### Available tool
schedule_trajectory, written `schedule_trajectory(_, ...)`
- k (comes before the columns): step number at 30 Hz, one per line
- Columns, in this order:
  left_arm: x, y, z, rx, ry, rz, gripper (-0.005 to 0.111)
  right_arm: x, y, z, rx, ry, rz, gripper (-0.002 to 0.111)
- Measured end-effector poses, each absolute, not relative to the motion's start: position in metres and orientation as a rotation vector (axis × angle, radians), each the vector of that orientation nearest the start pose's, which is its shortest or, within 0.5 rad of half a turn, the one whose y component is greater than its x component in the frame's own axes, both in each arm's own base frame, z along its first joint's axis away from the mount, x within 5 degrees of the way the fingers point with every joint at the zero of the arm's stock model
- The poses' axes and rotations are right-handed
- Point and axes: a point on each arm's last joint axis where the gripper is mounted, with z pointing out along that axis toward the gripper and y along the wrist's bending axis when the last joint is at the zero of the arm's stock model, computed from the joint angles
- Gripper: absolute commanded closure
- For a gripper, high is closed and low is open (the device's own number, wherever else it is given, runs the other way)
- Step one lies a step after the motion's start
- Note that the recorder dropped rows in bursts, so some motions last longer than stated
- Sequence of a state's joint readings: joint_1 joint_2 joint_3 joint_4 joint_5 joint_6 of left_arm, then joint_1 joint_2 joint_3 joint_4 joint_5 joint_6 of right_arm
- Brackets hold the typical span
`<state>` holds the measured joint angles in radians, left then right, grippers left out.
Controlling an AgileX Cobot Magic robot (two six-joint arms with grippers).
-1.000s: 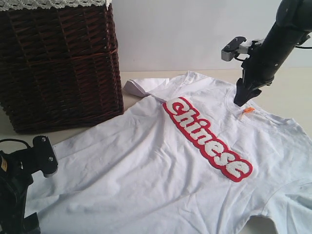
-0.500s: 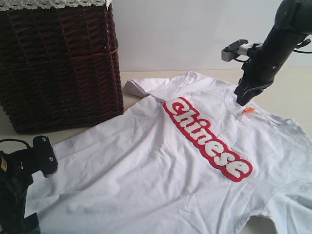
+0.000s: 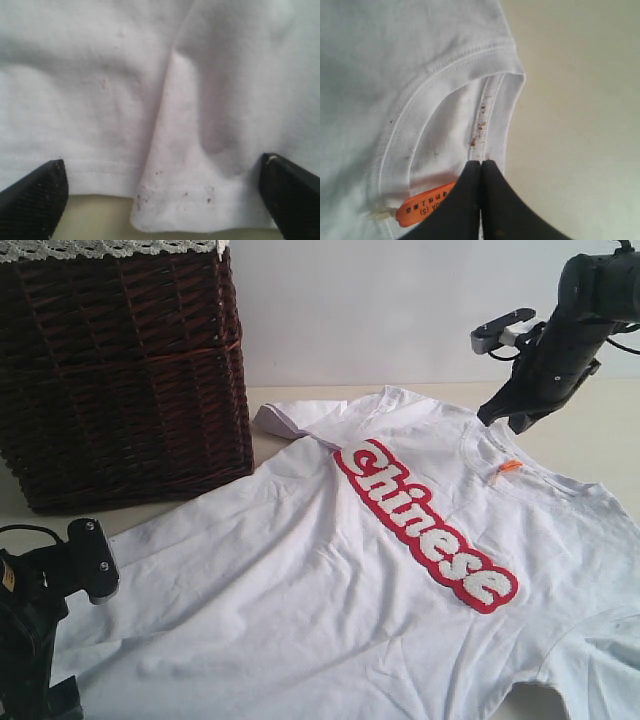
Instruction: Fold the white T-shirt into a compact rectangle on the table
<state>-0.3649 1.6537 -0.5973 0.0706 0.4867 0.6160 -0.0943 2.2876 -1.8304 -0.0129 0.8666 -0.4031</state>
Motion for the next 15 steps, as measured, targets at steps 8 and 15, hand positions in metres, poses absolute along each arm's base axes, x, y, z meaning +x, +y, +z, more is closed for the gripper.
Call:
schedule_trajectory(8,0.218,-0.080,0.117,1.508,2.630,0.077,0.002,0.487,-0.040,0.156,-0.353,2.747,-0.013,0.108)
schedule_trajectory(15,0.218,-0.080,0.116,1.507,2.628,0.077,0.002,0.487,-0.035,0.157,-0.308,2.743,0.058,0.108)
